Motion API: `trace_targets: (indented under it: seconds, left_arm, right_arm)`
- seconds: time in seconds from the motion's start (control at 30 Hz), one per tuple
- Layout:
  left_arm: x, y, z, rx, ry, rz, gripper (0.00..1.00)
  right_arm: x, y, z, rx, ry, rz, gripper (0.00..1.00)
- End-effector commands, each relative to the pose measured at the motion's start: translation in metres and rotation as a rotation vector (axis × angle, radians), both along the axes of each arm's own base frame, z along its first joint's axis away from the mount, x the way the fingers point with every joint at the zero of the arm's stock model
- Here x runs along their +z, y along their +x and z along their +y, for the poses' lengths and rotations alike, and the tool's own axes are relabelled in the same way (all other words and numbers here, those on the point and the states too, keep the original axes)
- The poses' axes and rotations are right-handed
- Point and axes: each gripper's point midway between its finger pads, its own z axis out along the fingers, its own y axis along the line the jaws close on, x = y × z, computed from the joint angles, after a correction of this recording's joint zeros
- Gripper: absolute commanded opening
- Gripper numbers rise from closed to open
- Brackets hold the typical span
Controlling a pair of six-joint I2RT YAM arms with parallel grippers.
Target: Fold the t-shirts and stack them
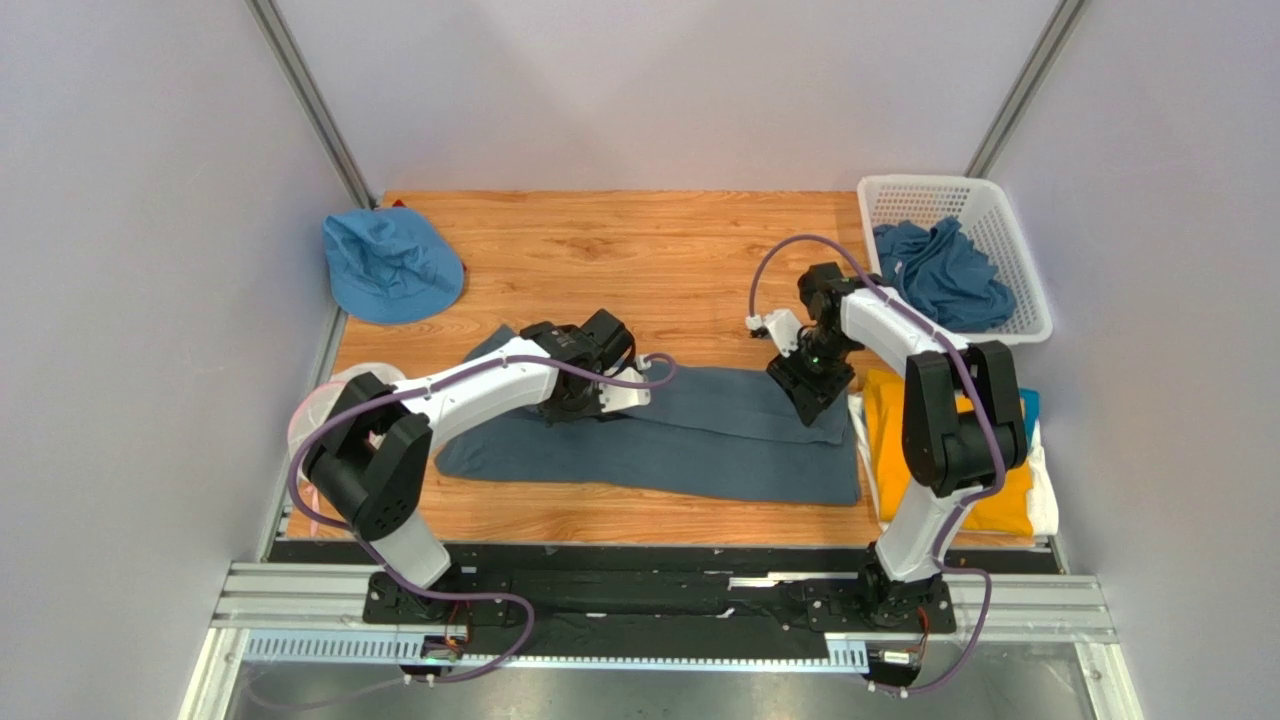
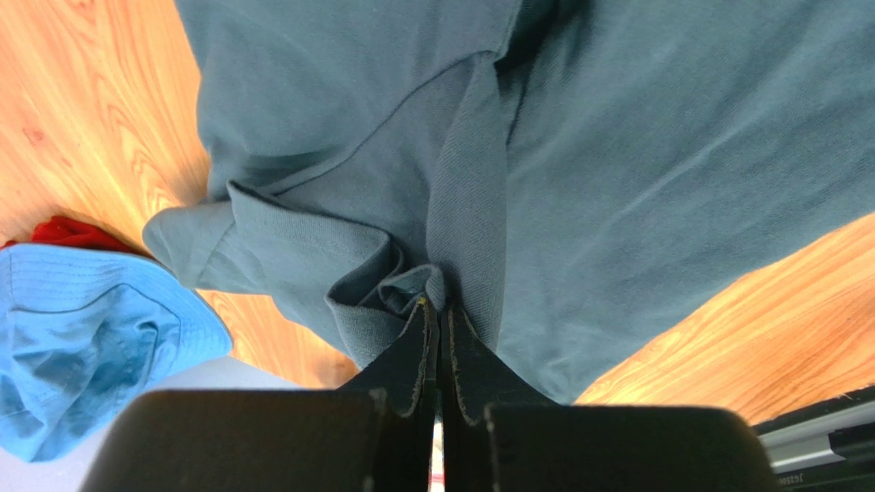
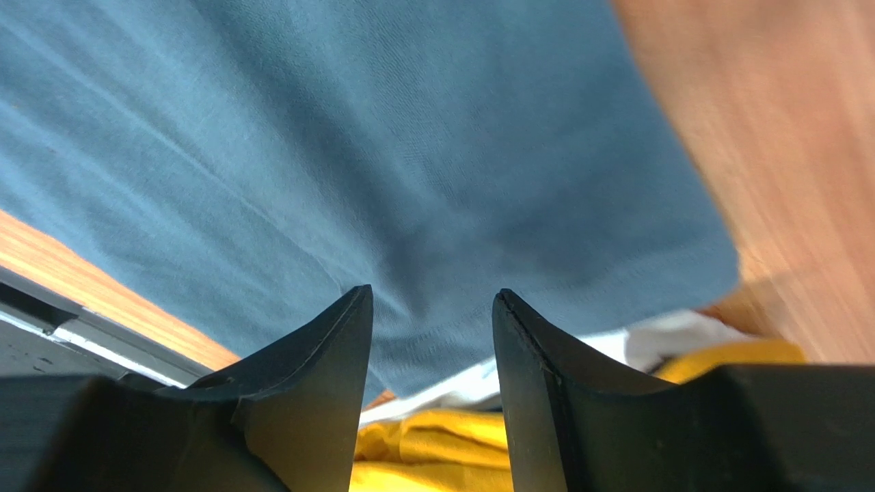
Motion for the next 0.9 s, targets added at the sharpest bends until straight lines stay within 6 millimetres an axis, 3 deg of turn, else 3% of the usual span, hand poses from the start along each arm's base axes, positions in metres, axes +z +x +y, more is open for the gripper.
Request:
trace_targets:
  seconds: [0.0, 0.37, 0.5, 0.53, 0.57, 0.7, 0.73, 0.87]
  left_arm:
    - [-0.003, -0.010, 0.002, 0.025, 0.027, 0.017, 0.00]
    - [-0.019, -0.022, 0.015, 0.065, 0.106, 0.053, 0.00]
    - [-0.025, -0.025, 0.019, 0.082, 0.120, 0.053, 0.08]
    - [-0.026, -0.026, 0.019, 0.085, 0.121, 0.054, 0.22]
    - [-0.026, -0.024, 0.018, 0.087, 0.110, 0.044, 0.30]
    - [-0.020, -0.017, 0.010, 0.102, 0.034, -0.024, 0.49]
    - [-0.019, -0.017, 0.009, 0.104, 0.021, -0.029, 0.66]
    - [-0.005, -0.011, -0.002, 0.121, -0.071, -0.088, 0.70]
  right_arm:
    - [-0.014, 0.008, 0.000, -0.005, -0.017, -0.017, 0.50]
    - [-0.020, 0.007, -0.001, -0.004, -0.022, -0.003, 0.50]
    - [-0.020, 0.006, -0.002, -0.001, -0.025, -0.006, 0.50]
    - [-0.020, 0.006, -0.002, 0.001, -0.025, -0.006, 0.50]
    - [-0.020, 0.006, -0.002, -0.004, -0.023, -0.005, 0.50]
    - [-0.022, 0.003, -0.002, -0.004, -0.023, 0.004, 0.49]
    - [-0.022, 0.003, -0.002, -0.004, -0.022, 0.003, 0.49]
    - [-0.024, 0.001, -0.004, -0.004, -0.031, 0.003, 0.49]
